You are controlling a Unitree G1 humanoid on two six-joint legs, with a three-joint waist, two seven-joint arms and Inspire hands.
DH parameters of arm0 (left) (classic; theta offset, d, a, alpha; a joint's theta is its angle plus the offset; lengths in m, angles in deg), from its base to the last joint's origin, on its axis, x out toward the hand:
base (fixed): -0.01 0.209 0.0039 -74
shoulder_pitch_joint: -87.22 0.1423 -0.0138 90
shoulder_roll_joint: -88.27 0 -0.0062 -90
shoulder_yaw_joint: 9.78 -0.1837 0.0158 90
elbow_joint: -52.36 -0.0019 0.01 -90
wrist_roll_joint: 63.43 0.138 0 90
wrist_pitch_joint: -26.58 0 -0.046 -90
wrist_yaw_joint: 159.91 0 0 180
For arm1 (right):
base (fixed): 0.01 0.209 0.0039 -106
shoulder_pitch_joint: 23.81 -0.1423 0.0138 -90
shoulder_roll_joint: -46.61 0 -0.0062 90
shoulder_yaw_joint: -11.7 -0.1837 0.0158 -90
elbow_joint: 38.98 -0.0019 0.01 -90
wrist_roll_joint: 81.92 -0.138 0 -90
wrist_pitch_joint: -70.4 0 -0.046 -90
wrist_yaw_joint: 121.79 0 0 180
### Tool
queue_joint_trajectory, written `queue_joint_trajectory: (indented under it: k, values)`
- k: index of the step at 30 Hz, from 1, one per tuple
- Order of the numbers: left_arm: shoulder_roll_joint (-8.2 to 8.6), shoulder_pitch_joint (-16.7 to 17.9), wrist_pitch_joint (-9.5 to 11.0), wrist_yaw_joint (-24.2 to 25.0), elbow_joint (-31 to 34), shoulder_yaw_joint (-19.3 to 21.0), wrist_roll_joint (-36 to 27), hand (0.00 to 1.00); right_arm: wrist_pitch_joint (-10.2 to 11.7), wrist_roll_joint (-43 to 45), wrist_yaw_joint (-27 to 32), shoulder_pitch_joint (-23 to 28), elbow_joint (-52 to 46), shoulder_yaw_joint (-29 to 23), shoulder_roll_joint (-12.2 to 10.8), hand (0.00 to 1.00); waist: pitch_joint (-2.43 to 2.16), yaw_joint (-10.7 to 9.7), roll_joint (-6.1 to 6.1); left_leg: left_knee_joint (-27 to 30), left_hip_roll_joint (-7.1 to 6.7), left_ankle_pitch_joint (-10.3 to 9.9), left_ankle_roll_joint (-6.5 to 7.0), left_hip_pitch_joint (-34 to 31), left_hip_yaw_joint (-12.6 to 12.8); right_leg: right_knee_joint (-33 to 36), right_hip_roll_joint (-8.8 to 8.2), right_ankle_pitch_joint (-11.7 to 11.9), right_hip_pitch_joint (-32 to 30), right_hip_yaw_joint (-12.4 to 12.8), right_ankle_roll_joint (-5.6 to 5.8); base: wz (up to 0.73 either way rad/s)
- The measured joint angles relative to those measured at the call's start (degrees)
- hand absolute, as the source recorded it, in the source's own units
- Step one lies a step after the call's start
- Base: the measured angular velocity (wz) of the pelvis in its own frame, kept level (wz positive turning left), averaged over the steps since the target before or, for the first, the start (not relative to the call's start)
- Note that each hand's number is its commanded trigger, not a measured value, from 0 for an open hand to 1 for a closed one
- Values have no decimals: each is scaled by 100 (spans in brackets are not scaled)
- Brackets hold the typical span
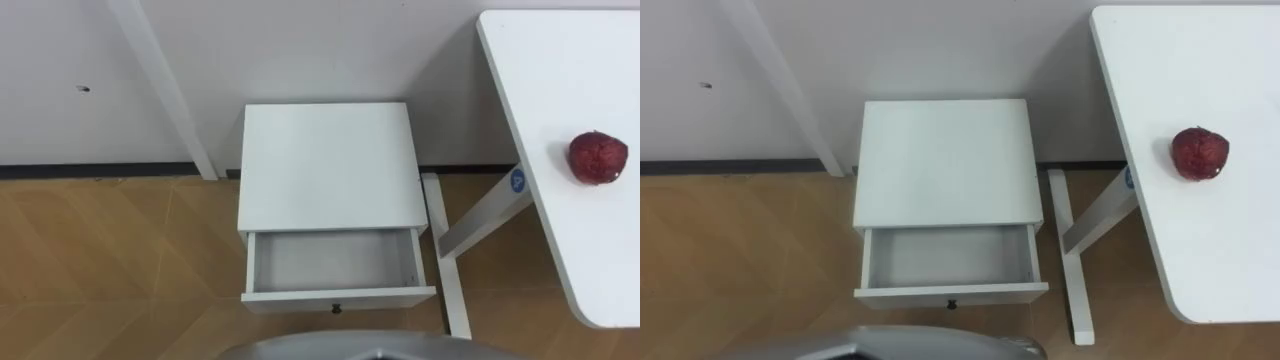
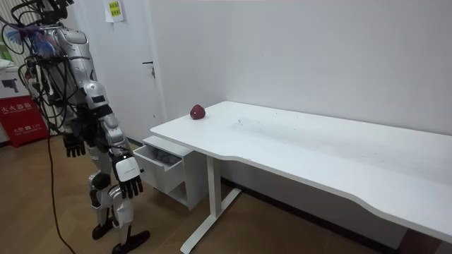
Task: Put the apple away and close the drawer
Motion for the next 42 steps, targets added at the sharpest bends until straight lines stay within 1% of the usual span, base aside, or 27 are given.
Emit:
queue_joint_trajectory:
  k: [5,7,9,10,11,12,13,15,16,17,18,19,20,21,23,25,26,28,31,32,34,35,36,37,39,40,42]
  values:
    - [0,-17,1,0,-1,0,-1,0,10,-83,10,-3,-20,2,0,0,1,15,1,0,0,0,0,0,5,0,2,0,-4,13,0,0]
    - [-1,-42,1,-9,1,-2,0,0,36,-310,63,-19,-26,6,0,0,1,25,1,4,2,0,0,-3,6,-1,2,0,-21,11,0,0]
    - [-1,-66,14,-18,6,1,-20,0,59,-932,170,-26,-42,-14,-1,0,1,24,1,16,7,0,0,-1,6,0,4,0,-1,9,0,0]
    - [1,-82,26,-18,7,6,-19,0,94,-1435,272,-23,-59,-60,-9,0,2,11,3,11,9,0,0,-1,11,2,6,0,1,23,0,0]
    - [2,-105,31,-18,11,31,-7,0,157,-1957,361,-27,-76,-255,-35,0,-2,15,30,12,11,0,-1,4,22,0,11,1,6,74,-1,-5]
    - [7,-103,67,-17,12,100,0,0,197,-2513,415,-10,-82,-485,-45,0,5,8,39,10,12,-1,-2,27,32,1,13,1,18,82,-1,-4]
    - [15,-103,85,-17,11,194,4,0,216,-2820,440,-7,-82,-643,-47,0,11,-3,38,4,12,-1,-2,43,33,-1,13,1,31,84,-1,0]
    - [13,-78,182,-67,9,521,-18,0,299,-4153,502,37,-159,-1217,-54,0,21,-52,48,-15,14,-7,-6,108,40,-10,14,0,89,46,-1,0]
    - [7,-54,208,-115,9,529,-20,0,313,-4499,518,53,-183,-1317,-51,0,25,-73,48,-21,16,-8,-8,119,53,-10,17,0,95,51,-1,-7]
    - [-15,-6,255,-134,10,542,-29,0,365,-5282,545,66,-242,-1563,-52,0,27,-117,51,-28,27,-12,-14,137,91,-10,26,0,90,85,-1,-12]
    - [-18,16,281,-133,-2,639,-31,0,406,-6042,578,65,-315,-1932,-51,0,27,-190,52,-30,30,-17,-17,149,101,-9,30,0,85,107,-1,-13]
    - [-19,35,293,-133,-4,696,-42,0,431,-6383,616,59,-399,-2092,-52,0,25,-213,57,-31,33,-21,-19,156,113,-7,33,0,77,122,-1,-13]
    - [-22,80,337,-135,1,769,-122,0,506,-6965,725,132,-612,-2323,-51,0,18,-228,63,-26,51,-36,-20,163,159,0,38,-5,48,152,-8,-13]
    - [-23,93,369,-135,9,811,-130,0,548,-7268,780,157,-732,-2427,-51,0,18,-254,59,-17,47,-41,-21,158,173,2,37,-9,44,154,-11,-9]
    - [-57,103,416,-135,20,886,-127,0,794,-8159,943,148,-999,-2780,-31,0,0,-376,31,4,44,-43,-23,108,181,8,39,-16,-1,154,-18,-2]
    - [-108,78,466,-135,23,905,-126,0,924,-8524,1024,149,-1101,-2958,-26,0,-18,-451,-4,17,50,-42,-24,71,208,11,44,-20,-28,153,-23,0]
    - [-141,89,474,-139,25,909,-128,0,949,-8606,1107,144,-1176,-3060,-25,0,-47,-470,-42,18,57,-41,-26,73,240,22,48,-22,-21,167,-27,-7]
    - [-185,90,475,-142,59,913,-140,0,1001,-8687,1253,113,-1237,-3207,-24,0,-54,-478,-91,28,72,-41,-27,72,297,81,52,-29,-65,197,-35,-12]
    - [-280,76,484,-135,144,947,-126,0,1117,-8959,1629,120,-1554,-3309,-25,0,-36,-471,-146,29,77,-40,-27,52,319,177,51,-41,-145,206,-34,-7]
    - [-304,95,484,-133,214,993,-121,0,1161,-9003,1807,136,-1770,-3417,-25,0,-43,-477,-179,25,75,-41,-27,53,329,216,50,-55,-170,219,-32,-7]
    - [-322,116,488,-134,295,1039,-125,0,1280,-9017,2071,131,-2192,-3439,-16,0,-30,-485,-200,20,74,-42,-26,28,332,213,50,-55,-196,245,-32,-6]
    - [-334,113,497,-134,311,1028,-125,0,1394,-9026,2225,85,-2373,-3443,16,0,-29,-509,-219,29,74,-42,-26,-5,332,209,49,-54,-212,240,-33,0]
    - [-337,113,529,-134,310,1026,-125,0,1484,-9037,2410,59,-2559,-3459,54,0,-30,-551,-229,39,76,-42,-26,-24,331,203,49,-52,-215,227,-35,6]
    - [-336,122,538,-134,310,1026,-126,0,1523,-9023,2519,40,-2661,-3511,64,0,-33,-578,-229,41,75,-41,-27,-31,319,203,49,-53,-213,212,-35,6]
    - [-319,209,554,-133,410,1027,-113,0,1708,-8966,3054,28,-3295,-3658,88,0,-28,-623,-217,39,75,-40,-27,-46,320,193,48,-53,-230,202,-35,2]
    - [-318,238,567,-132,451,1030,-111,0,1760,-8944,3160,28,-3447,-3679,106,0,-27,-640,-211,37,74,-40,-27,-54,319,188,48,-53,-235,198,-35,0]
    - [-326,255,657,-133,500,1078,-117,0,1898,-8576,3569,34,-4030,-3844,219,0,-48,-660,-185,34,67,-39,-27,-97,306,190,46,-53,-279,187,-33,0]
